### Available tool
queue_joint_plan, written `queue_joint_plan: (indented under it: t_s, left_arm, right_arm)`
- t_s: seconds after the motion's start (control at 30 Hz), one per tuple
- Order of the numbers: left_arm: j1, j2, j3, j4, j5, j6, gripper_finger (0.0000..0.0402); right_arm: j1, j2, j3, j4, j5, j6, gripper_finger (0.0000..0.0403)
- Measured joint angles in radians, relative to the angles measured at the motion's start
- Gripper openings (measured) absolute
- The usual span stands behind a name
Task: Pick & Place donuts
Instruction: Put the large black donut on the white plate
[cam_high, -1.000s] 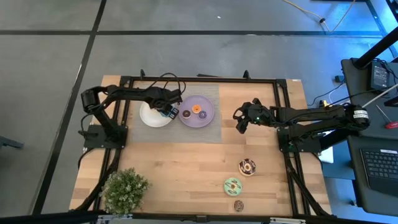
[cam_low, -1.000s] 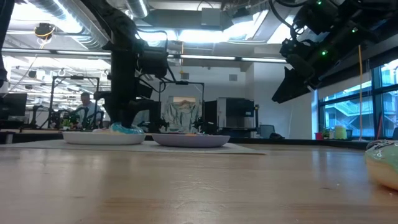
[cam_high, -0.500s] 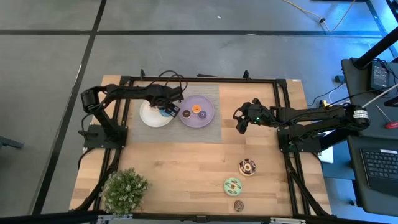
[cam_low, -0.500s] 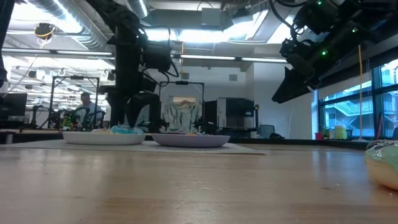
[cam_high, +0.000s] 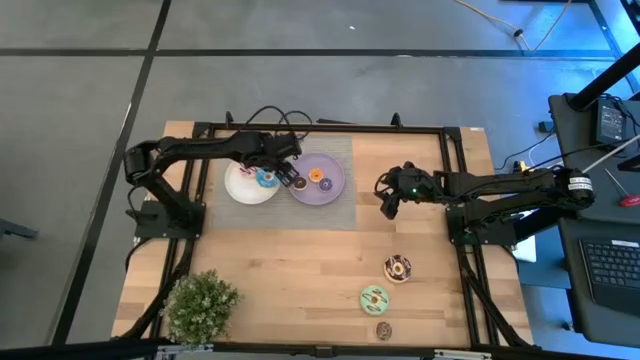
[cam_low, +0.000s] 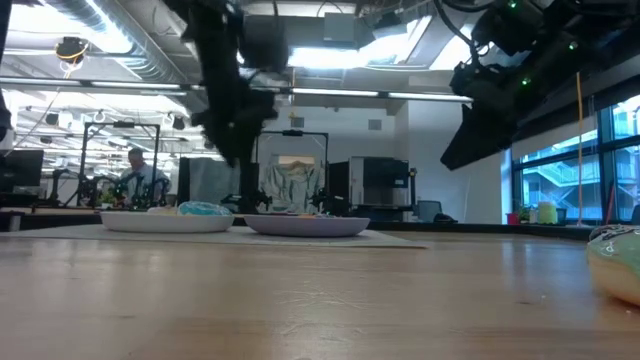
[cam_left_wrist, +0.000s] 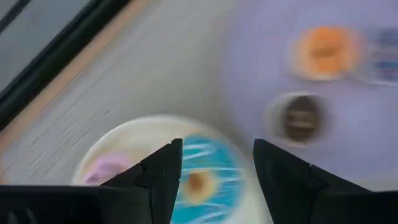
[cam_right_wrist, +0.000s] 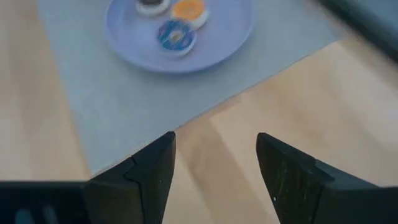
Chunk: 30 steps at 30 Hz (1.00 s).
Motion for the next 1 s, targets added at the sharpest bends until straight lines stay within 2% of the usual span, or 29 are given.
queue_joint_plan:
  t_s: [0.13, 0.23, 0.43, 0.53, 0.8, 1.0]
  left_arm:
    - [-0.067, -0.031, 0.003, 0.141, 0.165, 0.054, 0.0194]
    - [-0.130, -0.031, 0.003, 0.278, 0.234, 0.054, 0.0194]
    - [-0.253, -0.030, 0.003, 0.513, 0.218, 0.074, 0.0194]
    - [-0.294, -0.030, 0.003, 0.596, 0.197, 0.080, 0.0194]
    - [-0.342, -0.030, 0.003, 0.681, 0.194, 0.064, 0.0194]
    - [-0.347, -0.030, 0.003, 0.690, 0.185, 0.050, 0.0194]
  right_arm:
    - [0.014, 0.000, 0.101, -0.188, -0.085, -0.020, 0.0226]
    - [0.049, 0.000, 0.187, -0.355, -0.099, -0.023, 0.0226]
    - [0.125, 0.000, 0.287, -0.608, -0.229, 0.293, 0.0226]
    - [0.208, 0.000, 0.279, -0.690, -0.236, 0.464, 0.0226]
    - [0.452, 0.024, 0.218, -0.660, -0.246, 0.832, 0.0226]
    - [0.570, 0.138, 0.218, -0.598, -0.241, 0.882, 0.0226]
